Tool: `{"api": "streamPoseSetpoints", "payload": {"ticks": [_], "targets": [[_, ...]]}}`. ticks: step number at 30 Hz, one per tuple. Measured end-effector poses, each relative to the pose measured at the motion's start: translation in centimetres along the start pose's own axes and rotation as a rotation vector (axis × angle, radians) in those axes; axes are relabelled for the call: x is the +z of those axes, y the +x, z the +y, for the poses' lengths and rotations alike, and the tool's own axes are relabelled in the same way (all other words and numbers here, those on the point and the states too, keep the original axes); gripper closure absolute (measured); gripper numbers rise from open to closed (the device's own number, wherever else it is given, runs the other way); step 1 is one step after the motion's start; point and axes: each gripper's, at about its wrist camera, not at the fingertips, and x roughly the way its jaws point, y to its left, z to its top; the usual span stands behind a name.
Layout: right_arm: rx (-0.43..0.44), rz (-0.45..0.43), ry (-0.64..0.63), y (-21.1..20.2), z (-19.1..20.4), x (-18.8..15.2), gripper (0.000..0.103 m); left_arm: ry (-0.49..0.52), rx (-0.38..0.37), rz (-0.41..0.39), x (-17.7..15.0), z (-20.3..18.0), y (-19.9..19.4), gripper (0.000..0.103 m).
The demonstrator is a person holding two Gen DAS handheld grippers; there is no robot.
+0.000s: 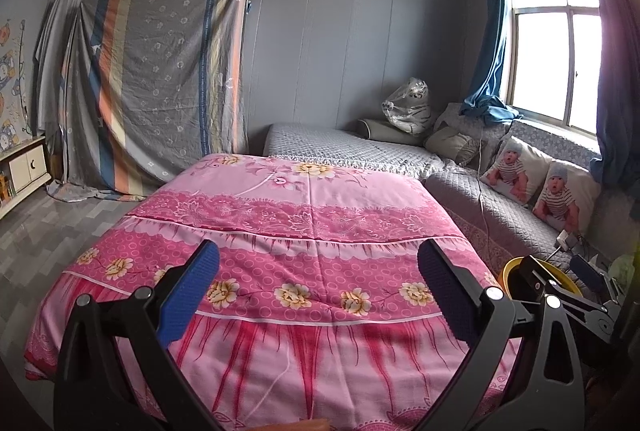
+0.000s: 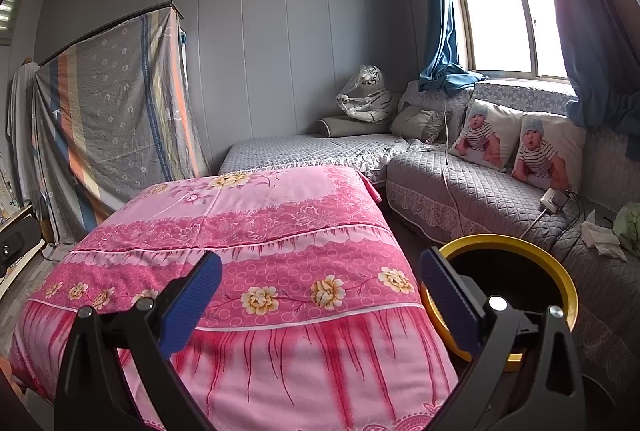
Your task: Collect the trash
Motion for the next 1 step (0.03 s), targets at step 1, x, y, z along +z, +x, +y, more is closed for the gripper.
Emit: {"api": "streamPoseSetpoints", "payload": {"ticks": [1], "targets": [[0.001,0.0,0.001,0.01,-0.03,-0.01,0.007,-0.001,-0.002,0.001,0.04,0.0,0.02,0.008]]}}
